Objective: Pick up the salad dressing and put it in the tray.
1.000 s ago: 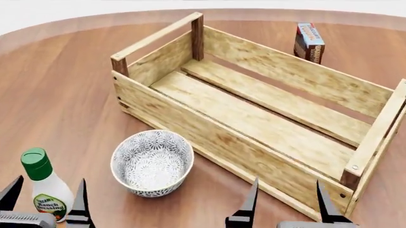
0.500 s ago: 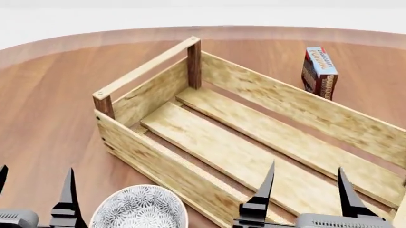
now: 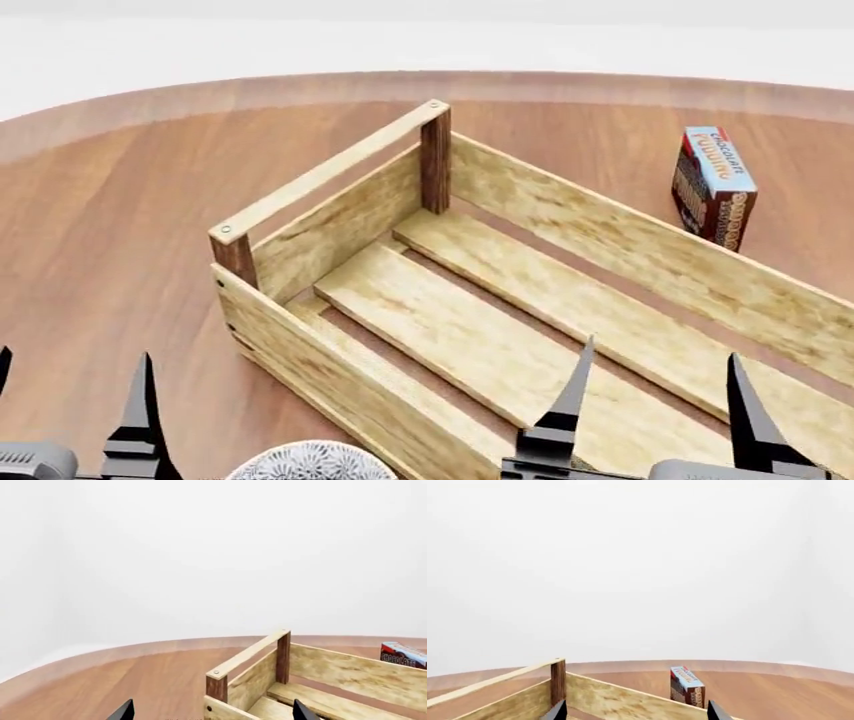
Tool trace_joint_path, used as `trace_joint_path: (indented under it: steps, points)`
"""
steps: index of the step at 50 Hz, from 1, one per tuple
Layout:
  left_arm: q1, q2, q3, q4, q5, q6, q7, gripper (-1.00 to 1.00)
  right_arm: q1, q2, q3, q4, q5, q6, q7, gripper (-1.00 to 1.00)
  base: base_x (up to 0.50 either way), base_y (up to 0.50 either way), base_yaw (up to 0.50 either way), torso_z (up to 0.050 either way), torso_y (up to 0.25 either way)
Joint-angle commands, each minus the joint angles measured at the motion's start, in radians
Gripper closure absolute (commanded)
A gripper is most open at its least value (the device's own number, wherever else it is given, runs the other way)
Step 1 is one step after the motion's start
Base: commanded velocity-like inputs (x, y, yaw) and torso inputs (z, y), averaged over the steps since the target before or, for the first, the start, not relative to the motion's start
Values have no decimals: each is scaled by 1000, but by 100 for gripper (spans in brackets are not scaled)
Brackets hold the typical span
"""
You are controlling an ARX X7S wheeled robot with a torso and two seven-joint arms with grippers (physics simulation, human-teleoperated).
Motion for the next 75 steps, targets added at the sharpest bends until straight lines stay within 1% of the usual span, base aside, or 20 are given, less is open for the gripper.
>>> trace_joint_path:
  steps: [1,75]
  points:
    - [2,-7,6,0,-5,5,-9,-100,-12,7,-3,0,15,-39,-2,-100,0,0,500,0,0]
    - [-5,-38,30,-7,-30,18,-44,-100,-20,63,-52,2,63,-62,4,-100,0,0,493,0,0]
